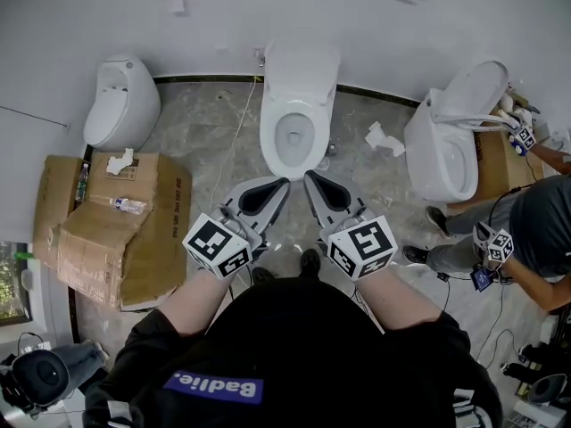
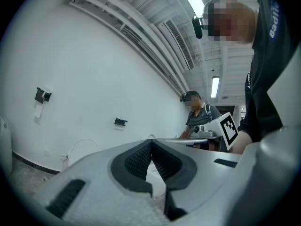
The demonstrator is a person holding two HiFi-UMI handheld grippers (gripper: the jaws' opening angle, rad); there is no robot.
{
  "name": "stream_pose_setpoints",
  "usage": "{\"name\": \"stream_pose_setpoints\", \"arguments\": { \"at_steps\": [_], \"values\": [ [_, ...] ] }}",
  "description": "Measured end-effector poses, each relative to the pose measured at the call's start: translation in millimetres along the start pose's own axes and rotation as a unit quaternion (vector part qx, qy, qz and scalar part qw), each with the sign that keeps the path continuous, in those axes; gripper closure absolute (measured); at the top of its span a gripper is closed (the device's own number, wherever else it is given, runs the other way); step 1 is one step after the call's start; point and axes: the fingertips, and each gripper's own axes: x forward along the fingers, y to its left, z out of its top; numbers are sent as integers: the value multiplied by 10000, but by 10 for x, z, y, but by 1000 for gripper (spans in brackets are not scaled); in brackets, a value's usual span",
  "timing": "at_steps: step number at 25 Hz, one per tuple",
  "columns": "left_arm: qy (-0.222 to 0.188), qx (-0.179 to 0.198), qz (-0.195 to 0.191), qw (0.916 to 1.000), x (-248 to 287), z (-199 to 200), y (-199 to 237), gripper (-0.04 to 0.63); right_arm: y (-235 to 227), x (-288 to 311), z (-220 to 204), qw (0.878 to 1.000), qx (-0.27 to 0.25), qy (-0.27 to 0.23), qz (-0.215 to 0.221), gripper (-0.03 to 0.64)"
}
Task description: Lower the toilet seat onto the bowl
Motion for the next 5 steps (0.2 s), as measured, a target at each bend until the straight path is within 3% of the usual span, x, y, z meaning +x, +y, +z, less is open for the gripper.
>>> {"name": "stream_pose_setpoints", "arguments": {
  "at_steps": [5],
  "values": [
    [-34,-2,23,10000,23,39,-32,580,-19,-34,23,10000,-3,-26,-5,591]
  ]
}}
